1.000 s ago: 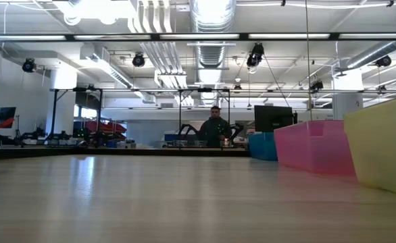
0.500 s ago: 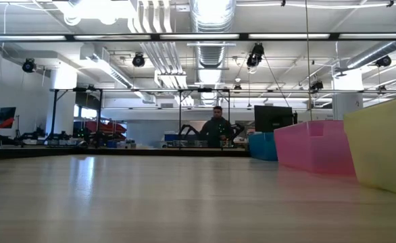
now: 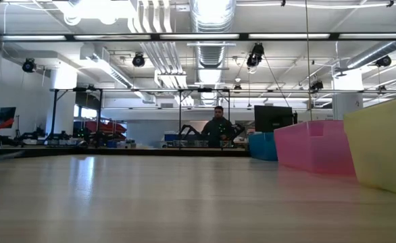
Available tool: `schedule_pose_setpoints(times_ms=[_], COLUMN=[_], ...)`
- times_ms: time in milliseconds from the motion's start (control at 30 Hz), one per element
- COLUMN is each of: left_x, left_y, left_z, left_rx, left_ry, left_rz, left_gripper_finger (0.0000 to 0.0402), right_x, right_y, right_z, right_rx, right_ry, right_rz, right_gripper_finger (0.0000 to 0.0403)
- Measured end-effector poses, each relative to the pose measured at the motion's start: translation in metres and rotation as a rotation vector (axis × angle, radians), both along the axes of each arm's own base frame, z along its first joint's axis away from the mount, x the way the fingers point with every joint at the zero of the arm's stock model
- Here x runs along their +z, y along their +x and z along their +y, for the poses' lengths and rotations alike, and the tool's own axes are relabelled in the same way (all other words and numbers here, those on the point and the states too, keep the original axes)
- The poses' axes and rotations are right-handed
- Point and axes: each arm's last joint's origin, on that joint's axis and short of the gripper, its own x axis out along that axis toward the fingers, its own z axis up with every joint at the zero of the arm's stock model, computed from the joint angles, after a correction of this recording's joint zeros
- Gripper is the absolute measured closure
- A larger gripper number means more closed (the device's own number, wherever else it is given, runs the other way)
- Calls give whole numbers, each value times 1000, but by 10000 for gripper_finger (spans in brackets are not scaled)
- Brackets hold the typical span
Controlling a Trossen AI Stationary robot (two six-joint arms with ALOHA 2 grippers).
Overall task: Sort silverware by color (type)
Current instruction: Put the blue fork into the yellow bin
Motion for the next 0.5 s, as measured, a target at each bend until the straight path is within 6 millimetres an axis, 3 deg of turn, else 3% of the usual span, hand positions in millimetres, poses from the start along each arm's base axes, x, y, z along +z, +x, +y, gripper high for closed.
schedule_pose_setpoints(times_ms=[300,500], left_x=[59,83], left_y=[35,70], left_z=[27,41], left_rx=[-74,-210], left_ry=[136,254], left_rz=[-534,-750], left_gripper_finger=[401,401], right_x=[0,1], right_y=[1,2], right_z=[0,1], right_rx=[79,100], right_ry=[-34,-39], right_rz=[-38,-45], right_gripper_finger=[269,272])
